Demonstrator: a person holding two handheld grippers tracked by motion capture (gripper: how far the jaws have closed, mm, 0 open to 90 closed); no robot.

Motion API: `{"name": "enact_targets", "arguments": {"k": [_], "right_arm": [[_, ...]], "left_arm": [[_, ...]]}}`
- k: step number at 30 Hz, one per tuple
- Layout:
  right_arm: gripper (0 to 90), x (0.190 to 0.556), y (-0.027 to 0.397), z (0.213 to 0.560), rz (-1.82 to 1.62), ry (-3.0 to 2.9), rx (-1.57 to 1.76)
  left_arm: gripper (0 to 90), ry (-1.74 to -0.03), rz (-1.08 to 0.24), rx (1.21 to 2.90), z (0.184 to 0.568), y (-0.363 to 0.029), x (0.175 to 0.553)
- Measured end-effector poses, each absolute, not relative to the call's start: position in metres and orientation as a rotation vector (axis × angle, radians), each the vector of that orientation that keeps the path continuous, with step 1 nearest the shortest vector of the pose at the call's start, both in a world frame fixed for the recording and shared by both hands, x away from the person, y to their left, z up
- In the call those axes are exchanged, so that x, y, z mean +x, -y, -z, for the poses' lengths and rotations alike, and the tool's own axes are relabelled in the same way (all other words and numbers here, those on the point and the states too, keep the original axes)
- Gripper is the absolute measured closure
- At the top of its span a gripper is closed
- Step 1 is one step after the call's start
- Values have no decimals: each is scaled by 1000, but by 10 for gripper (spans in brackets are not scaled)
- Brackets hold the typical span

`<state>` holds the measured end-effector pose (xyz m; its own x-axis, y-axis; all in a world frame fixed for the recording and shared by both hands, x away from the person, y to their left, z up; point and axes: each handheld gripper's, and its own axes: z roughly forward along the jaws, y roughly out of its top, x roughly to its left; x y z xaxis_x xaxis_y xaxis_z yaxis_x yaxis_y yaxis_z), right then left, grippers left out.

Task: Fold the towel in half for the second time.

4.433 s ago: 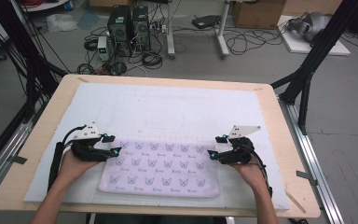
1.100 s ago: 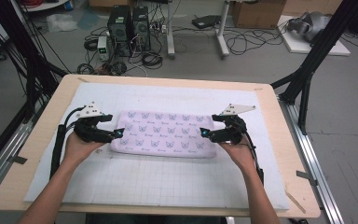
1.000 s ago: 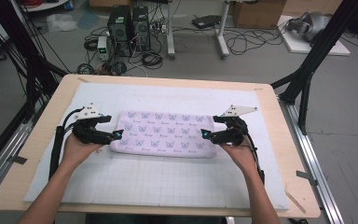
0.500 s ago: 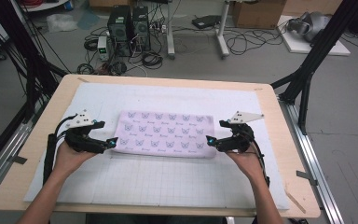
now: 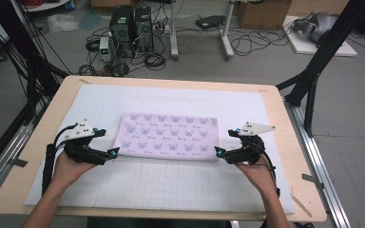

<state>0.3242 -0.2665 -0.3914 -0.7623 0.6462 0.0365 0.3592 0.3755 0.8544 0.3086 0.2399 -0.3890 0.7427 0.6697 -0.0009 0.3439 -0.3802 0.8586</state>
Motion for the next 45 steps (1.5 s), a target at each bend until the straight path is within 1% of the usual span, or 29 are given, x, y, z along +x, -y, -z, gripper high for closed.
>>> {"name": "enact_targets", "arguments": {"k": [11,18,29,36,45], "right_arm": [[120,304,283,404,-1343,-2318,909],[120,295,284,404,-1337,-2323,899],[120,271,288,407,-1339,-2314,891],[120,258,291,403,-1369,-2281,891],[120,253,289,406,-1358,-2296,873]], "left_arm": [[121,-757,-451,2006,392,-241,296],[121,-753,-449,2012,394,-244,288],[122,-761,-461,2001,399,-249,267],[122,-763,-461,2003,403,-250,257],[121,-762,-434,2017,409,-247,253]]}}
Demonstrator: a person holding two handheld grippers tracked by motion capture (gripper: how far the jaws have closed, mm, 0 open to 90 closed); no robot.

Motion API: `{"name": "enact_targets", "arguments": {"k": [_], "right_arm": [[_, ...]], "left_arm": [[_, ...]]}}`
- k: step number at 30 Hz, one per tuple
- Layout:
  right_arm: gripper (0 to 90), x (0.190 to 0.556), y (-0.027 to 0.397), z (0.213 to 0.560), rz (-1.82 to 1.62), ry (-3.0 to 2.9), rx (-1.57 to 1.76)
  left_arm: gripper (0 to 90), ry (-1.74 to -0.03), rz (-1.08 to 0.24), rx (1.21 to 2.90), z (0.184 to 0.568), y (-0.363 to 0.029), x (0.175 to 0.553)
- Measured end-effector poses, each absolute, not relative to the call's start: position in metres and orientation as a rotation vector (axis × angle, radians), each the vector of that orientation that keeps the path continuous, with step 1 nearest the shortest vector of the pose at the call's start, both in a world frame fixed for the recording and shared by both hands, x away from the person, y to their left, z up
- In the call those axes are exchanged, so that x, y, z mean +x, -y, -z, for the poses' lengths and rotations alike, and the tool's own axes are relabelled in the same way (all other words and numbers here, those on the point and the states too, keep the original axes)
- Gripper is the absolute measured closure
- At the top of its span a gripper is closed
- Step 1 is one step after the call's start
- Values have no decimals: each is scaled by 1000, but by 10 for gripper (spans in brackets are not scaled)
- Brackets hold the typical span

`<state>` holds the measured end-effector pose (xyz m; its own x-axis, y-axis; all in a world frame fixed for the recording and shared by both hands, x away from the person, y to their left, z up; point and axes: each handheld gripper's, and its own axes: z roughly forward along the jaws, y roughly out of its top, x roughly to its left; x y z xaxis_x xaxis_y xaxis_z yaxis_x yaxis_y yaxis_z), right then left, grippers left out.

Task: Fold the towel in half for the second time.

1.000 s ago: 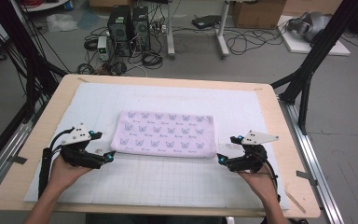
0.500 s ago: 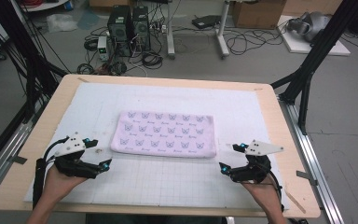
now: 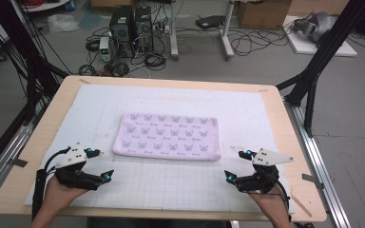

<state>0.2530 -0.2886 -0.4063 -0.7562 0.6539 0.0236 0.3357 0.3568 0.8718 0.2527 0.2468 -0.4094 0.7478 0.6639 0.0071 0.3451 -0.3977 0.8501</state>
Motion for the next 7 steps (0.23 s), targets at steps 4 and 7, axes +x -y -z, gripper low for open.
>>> {"name": "enact_targets", "arguments": {"k": [4,7], "right_arm": [[120,254,287,407,-1357,-2298,869],[120,254,286,409,-1358,-2307,872]], "left_arm": [[122,-761,-436,2019,410,-247,253],[121,-760,-443,2021,410,-248,254]]}}
